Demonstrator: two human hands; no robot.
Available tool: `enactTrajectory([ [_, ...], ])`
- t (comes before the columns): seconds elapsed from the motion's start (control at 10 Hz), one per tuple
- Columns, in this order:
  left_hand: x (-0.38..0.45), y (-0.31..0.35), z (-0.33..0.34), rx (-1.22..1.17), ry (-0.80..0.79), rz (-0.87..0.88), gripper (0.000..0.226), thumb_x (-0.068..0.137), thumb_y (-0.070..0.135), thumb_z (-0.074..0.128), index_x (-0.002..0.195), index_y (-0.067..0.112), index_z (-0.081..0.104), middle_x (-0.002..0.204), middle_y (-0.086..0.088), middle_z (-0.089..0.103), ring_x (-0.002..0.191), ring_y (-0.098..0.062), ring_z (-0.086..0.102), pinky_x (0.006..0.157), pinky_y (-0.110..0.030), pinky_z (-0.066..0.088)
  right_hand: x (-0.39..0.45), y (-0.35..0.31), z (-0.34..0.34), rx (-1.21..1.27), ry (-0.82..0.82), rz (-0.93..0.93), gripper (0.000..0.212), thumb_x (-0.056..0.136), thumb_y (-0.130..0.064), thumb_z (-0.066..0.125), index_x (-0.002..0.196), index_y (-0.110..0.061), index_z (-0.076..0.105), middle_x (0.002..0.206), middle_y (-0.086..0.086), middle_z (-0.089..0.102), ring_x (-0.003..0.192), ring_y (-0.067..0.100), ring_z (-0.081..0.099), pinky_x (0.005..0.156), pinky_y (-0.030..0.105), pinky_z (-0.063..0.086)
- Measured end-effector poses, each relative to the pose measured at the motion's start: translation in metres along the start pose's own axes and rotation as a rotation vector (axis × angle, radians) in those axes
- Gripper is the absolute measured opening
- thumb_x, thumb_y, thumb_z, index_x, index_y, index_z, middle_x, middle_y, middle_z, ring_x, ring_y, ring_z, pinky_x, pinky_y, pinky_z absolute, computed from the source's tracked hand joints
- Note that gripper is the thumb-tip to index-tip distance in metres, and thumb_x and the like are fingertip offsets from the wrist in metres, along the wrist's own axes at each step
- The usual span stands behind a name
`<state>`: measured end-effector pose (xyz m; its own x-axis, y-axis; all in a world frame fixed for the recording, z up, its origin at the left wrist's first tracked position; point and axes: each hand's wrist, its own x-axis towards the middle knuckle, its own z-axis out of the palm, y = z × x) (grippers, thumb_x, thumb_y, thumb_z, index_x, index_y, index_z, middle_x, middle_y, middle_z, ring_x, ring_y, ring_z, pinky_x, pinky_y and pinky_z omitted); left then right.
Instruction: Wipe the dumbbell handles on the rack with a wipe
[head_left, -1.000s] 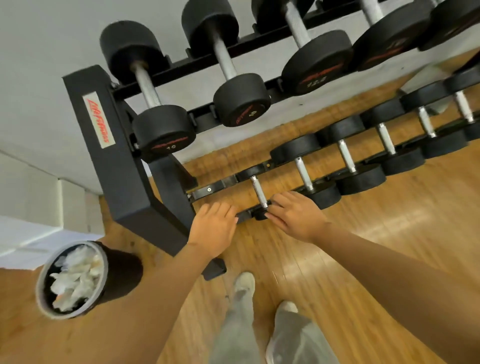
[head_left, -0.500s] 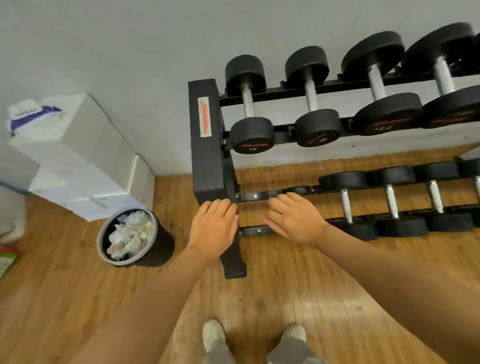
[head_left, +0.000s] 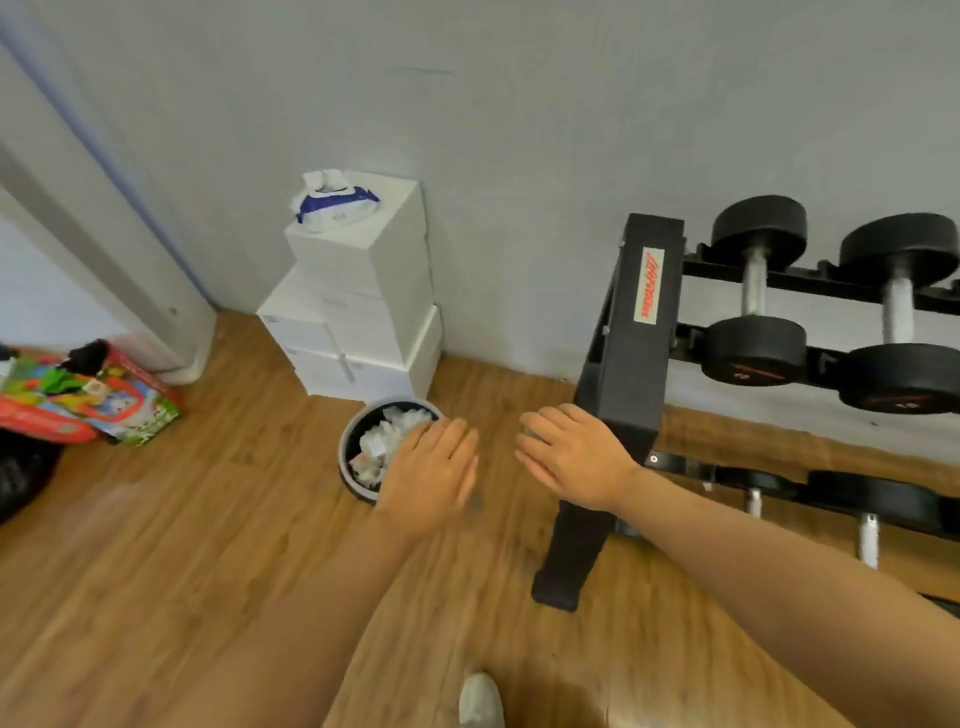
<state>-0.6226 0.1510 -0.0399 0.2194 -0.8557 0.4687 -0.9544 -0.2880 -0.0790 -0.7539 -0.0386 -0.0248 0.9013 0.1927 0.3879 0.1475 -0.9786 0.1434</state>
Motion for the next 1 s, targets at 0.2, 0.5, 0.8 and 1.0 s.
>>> enactTrajectory([
  [0.2,-0.037,-0.070,-0.011,0.059,-0.024,-0.206,0.030,0.091,0.025,0.048,0.099,0.008,0.072,0.102,-0.010,0.070,0.090,-0.027,0.067,0.080,-0.040,0.052,0.083,-0.028,0.039,0.081,-0.028,-0.086,0.032,0.096,-0.029,0.042,0.100,-0.015,0.071,0.110,0.007,0.067,0.097,0.025,0.064,0.086,0.036,0.051],
  [0.5,-0.069,-0.136,0.027,0.107,-0.190,-0.455,0.036,0.094,0.030,0.040,0.097,0.012,0.071,0.093,-0.003,0.067,0.084,-0.025,0.065,0.082,-0.034,0.038,0.175,-0.033,0.133,0.183,-0.165,-0.195,0.026,0.077,-0.017,0.070,0.104,-0.015,0.069,0.106,0.008,0.067,0.093,0.026,0.065,0.090,0.035,0.045],
  [0.8,-0.023,-0.200,0.074,0.105,-0.285,-0.553,0.039,0.092,0.030,0.038,0.095,0.012,0.072,0.094,-0.003,0.069,0.083,-0.023,0.066,0.084,-0.031,0.036,0.241,-0.005,0.230,0.223,-0.543,-0.077,0.063,0.076,-0.030,0.081,0.134,-0.024,0.059,0.141,0.008,0.053,0.117,0.031,0.060,0.088,0.045,0.055],
  [1.0,-0.012,-0.236,0.093,0.065,-0.386,-0.610,0.044,0.093,0.033,0.035,0.099,0.013,0.073,0.099,-0.003,0.070,0.086,-0.023,0.068,0.081,-0.033,0.053,0.268,0.023,0.252,0.299,-0.431,-0.195,0.045,0.090,-0.032,0.064,0.134,-0.021,0.058,0.144,0.006,0.050,0.120,0.027,0.059,0.094,0.044,0.052],
])
